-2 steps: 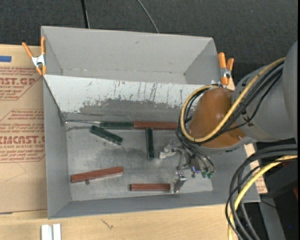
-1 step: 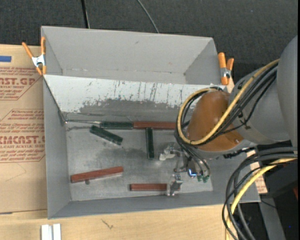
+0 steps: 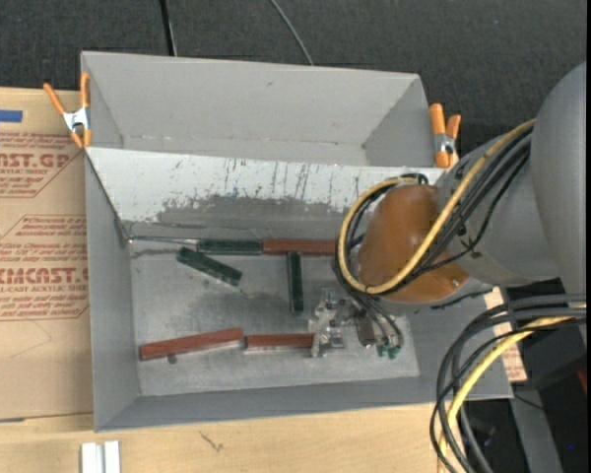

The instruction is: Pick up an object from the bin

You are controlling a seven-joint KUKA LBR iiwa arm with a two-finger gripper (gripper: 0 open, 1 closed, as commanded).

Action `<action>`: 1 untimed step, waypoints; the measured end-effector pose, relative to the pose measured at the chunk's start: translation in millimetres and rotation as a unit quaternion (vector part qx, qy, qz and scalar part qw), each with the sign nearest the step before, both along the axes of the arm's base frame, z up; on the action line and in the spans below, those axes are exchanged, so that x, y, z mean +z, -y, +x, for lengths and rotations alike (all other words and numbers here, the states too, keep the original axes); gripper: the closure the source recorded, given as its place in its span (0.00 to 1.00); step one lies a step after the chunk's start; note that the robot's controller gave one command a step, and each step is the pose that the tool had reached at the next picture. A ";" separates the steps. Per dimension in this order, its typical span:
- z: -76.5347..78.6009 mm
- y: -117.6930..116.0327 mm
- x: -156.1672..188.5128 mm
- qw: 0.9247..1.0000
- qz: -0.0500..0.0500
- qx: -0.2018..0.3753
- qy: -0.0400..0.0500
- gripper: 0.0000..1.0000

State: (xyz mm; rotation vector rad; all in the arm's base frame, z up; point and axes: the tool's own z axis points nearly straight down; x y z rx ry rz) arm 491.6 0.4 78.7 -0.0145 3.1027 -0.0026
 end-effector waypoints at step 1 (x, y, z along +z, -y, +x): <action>-0.2 -0.1 0.0 1.000 0.000 0.000 0.000 1.00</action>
Offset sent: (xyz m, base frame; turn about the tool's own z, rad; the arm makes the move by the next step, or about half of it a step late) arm 0.0276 0.0014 0.1144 -0.0260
